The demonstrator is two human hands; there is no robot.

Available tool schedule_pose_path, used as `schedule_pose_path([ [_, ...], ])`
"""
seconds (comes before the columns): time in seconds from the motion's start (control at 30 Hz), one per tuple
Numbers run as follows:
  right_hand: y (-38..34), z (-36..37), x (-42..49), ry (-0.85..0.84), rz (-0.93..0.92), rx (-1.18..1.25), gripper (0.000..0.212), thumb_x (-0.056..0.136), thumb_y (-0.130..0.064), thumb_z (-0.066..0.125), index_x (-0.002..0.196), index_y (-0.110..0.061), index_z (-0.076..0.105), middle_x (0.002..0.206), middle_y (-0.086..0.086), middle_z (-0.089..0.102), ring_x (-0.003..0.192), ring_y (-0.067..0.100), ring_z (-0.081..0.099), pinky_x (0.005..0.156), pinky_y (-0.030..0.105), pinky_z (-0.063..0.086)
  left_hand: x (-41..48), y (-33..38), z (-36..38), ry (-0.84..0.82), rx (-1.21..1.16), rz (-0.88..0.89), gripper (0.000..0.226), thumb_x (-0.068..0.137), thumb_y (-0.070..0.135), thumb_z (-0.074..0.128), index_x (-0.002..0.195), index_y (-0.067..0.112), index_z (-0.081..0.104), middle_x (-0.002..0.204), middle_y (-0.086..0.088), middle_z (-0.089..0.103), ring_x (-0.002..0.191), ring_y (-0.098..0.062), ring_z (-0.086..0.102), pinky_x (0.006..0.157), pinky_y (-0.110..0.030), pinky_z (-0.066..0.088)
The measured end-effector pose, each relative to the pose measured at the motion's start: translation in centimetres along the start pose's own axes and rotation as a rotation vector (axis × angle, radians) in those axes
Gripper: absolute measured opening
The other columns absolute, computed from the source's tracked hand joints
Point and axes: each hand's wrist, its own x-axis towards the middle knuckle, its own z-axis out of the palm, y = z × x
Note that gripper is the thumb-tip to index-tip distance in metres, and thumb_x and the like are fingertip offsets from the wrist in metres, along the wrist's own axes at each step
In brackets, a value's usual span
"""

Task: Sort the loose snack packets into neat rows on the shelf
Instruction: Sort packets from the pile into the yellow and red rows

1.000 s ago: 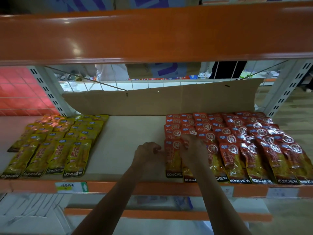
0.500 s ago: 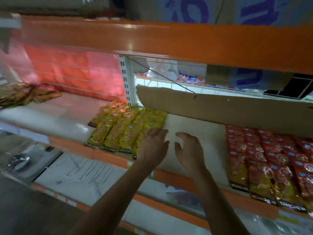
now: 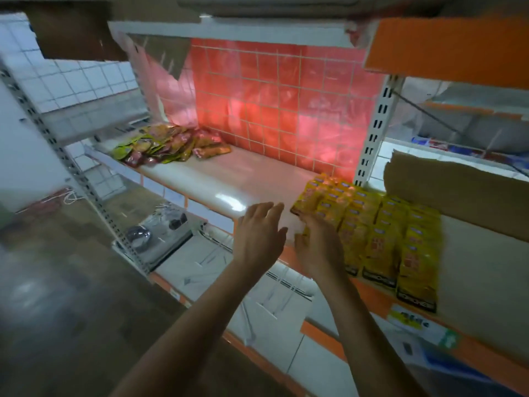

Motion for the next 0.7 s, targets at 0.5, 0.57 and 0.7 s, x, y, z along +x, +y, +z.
schedule_pose_path([
  [0.5,-12.2,16.0,16.2,-0.181,-0.105,0.028,0.047,0.093,-0.021,0.057,0.138,-0.015,0.046,0.146,0.002,0.044,0.135,0.02,0.037,0.111,0.025,0.022,10.6,-21.7,-0.1,0.013,0.106,-0.213,0.058,0.084,0.031,0.068,0.135,0.012,0.05,0.135,-0.012,0.054,0.125,-0.034,0.047,0.096,-0.046,0.045],
  [0.57,-13.2,17.8,18.7,-0.192,-0.091,0.02,0.047,0.092,-0.021,0.058,0.137,-0.013,0.046,0.144,0.005,0.045,0.133,0.024,0.038,0.11,0.029,0.024,12.5,-24.3,0.1,0.023,0.089,-0.233,0.058,0.084,0.03,0.068,0.135,0.01,0.05,0.135,-0.013,0.053,0.125,-0.035,0.046,0.097,-0.047,0.044],
  [0.7,-14.5,20.6,22.3,-0.236,-0.053,-0.055,0.047,0.093,-0.024,0.057,0.137,-0.012,0.045,0.141,0.007,0.047,0.131,0.025,0.039,0.107,0.027,0.024,15.6,-28.1,0.8,-0.004,0.074,-0.246,0.054,0.089,0.032,0.061,0.136,0.012,0.046,0.14,-0.007,0.048,0.128,-0.029,0.041,0.098,-0.043,0.042],
])
